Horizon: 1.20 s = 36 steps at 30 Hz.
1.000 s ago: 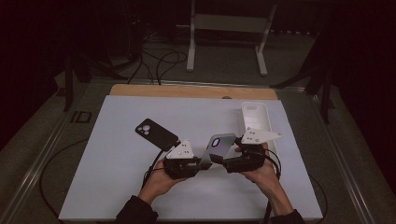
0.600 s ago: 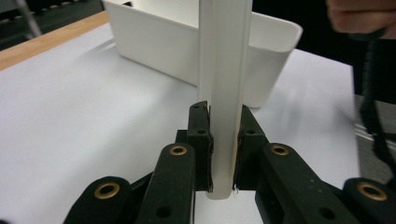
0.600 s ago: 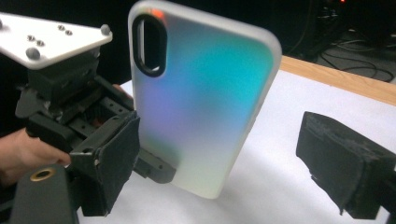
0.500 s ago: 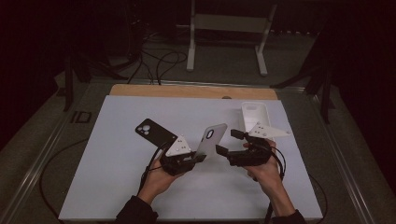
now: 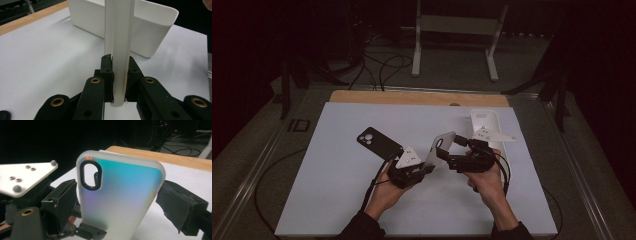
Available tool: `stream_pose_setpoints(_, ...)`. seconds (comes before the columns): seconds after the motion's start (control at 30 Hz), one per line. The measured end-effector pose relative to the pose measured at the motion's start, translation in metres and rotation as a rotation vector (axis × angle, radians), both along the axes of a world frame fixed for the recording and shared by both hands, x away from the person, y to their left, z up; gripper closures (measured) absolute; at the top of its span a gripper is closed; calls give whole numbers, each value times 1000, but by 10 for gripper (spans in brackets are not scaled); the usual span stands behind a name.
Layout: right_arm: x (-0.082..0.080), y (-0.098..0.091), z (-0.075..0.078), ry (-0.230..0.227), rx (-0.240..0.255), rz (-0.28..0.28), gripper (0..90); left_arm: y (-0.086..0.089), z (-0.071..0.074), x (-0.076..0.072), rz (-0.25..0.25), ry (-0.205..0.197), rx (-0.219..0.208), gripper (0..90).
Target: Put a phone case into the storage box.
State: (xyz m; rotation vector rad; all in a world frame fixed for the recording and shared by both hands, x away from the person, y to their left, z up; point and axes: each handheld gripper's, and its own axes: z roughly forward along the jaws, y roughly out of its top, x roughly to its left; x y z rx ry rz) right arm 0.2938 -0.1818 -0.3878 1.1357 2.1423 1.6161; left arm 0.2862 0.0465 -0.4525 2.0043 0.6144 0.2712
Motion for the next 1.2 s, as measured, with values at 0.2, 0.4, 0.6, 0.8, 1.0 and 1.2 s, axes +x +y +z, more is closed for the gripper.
stream_pose_setpoints(0.2, 3, 3, -4, 25, 27, -24, 164, -3, -2, -1, -7, 5, 0, 808)
stream_pose_setpoints(0.4, 4, 7, -6, 24, 35, -46, 157, -8, -4, -2, -10, 17, -9, 809)
stream_pose_setpoints(0.6, 5, 8, -8, 27, 54, -66, 164, -11, -4, -4, -12, 22, -14, 807)
stream_pose_setpoints(0.8, 2, 9, -6, 8, 45, -71, 170, -10, -3, -4, -6, 15, -11, 806)
stream_pose_setpoints(1.0, 3, 9, -6, 4, 46, -67, 171, -7, -2, -4, 6, 4, -3, 797)
stream_pose_setpoints(1.2, 3, 9, -5, -5, 33, -73, 171, 0, 3, -6, 24, -20, 4, 685)
